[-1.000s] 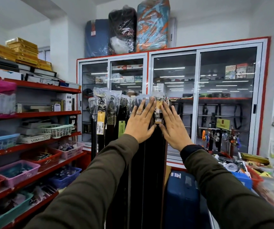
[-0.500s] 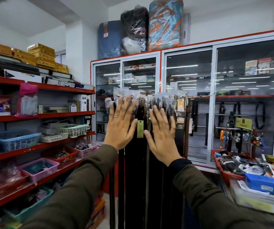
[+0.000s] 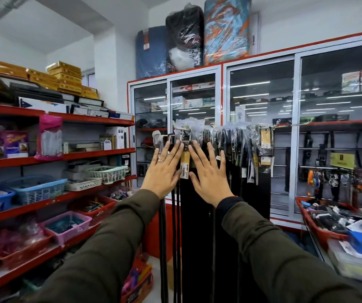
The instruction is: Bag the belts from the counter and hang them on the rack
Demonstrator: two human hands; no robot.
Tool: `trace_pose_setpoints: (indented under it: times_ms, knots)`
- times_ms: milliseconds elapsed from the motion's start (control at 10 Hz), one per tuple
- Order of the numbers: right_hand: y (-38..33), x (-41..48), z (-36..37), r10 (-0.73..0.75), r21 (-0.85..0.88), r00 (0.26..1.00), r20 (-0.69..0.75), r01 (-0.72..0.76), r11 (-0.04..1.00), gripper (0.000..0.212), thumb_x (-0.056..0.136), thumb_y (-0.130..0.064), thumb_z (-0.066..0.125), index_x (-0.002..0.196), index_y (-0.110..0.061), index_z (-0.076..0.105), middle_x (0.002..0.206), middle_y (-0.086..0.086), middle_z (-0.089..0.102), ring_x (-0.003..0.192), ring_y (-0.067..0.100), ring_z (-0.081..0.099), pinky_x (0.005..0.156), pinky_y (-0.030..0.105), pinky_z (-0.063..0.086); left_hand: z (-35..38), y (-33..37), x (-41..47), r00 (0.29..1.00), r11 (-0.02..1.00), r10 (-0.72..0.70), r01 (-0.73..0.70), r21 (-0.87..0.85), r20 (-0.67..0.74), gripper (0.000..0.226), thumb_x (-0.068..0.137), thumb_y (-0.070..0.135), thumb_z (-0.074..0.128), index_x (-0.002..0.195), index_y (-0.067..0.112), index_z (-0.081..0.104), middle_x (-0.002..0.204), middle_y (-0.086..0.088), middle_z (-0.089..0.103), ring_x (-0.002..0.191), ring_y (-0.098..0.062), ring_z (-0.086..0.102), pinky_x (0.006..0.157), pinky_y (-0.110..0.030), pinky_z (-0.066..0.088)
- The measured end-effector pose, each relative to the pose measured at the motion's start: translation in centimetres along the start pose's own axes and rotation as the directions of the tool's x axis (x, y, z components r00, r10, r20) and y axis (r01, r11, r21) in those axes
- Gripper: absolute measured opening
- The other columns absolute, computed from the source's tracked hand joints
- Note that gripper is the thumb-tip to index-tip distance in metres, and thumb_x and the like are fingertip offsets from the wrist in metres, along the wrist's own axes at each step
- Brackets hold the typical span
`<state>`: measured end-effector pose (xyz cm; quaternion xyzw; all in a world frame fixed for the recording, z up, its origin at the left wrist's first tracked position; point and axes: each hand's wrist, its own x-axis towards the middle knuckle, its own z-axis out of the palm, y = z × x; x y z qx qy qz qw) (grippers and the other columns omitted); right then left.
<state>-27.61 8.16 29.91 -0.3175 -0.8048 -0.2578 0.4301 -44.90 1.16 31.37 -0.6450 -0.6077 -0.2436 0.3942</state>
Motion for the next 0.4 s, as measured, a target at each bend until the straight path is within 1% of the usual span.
trace_pose_setpoints:
  times_ms: [100, 200, 300, 400]
  knots:
    - [0.4, 0.0, -0.2, -0.013, -0.01, 0.999, 0.03, 0.013, 1.0, 0.073, 0.097, -0.041, 0.04, 0.161, -0.027, 0.006, 0.171, -0.007, 0.006, 0.159, 0.028, 0.005, 0.123, 0.062, 0.009, 0.7, 1.1, 0.1, 0.998, 0.996, -0.058, 0.057, -0.075, -0.002, 0.069, 0.104, 0.036, 0.035, 0.16, 0.023, -0.002, 0.17, 0.002, -0.003, 0.157, -0.021, -0.007, 0.128, -0.051, 0.008]
    - [0.7, -0.5, -0.9, -0.025, 0.017, 0.997, 0.069, 0.024, 1.0, 0.07, 0.099, -0.039, 0.038, 0.161, -0.028, 0.007, 0.171, -0.008, 0.005, 0.159, 0.026, 0.004, 0.124, 0.06, 0.008, 0.7, 2.2, -0.4, 0.991, 0.984, -0.128, 0.123, -0.128, -0.027, 0.067, 0.104, 0.036, 0.032, 0.16, 0.024, -0.001, 0.17, 0.001, -0.006, 0.157, -0.02, -0.008, 0.128, -0.049, 0.004]
    - [1.1, -2.3, -2.3, -0.078, 0.022, 0.993, 0.088, 0.076, 0.997, 0.065, 0.101, -0.037, 0.036, 0.16, -0.031, 0.01, 0.171, -0.011, 0.004, 0.159, 0.023, 0.001, 0.125, 0.057, 0.007, 0.0, 3.8, -1.4, 0.982, 0.978, -0.171, 0.16, -0.136, -0.078, 0.069, 0.102, 0.036, 0.033, 0.16, 0.022, -0.002, 0.171, -0.002, -0.007, 0.158, -0.021, -0.007, 0.128, -0.049, 0.007]
    - [3.1, -4.1, -5.5, -0.086, 0.068, 0.996, 0.028, 0.084, 0.994, 0.061, 0.102, -0.038, 0.038, 0.159, -0.034, 0.017, 0.171, -0.011, 0.004, 0.159, 0.019, 0.001, 0.125, 0.056, 0.008, -1.1, 5.7, -1.5, 0.974, 0.978, -0.169, 0.148, -0.145, -0.15, 0.07, 0.103, 0.039, 0.033, 0.16, 0.02, -0.003, 0.171, -0.005, -0.007, 0.158, -0.022, -0.008, 0.128, -0.05, 0.004]
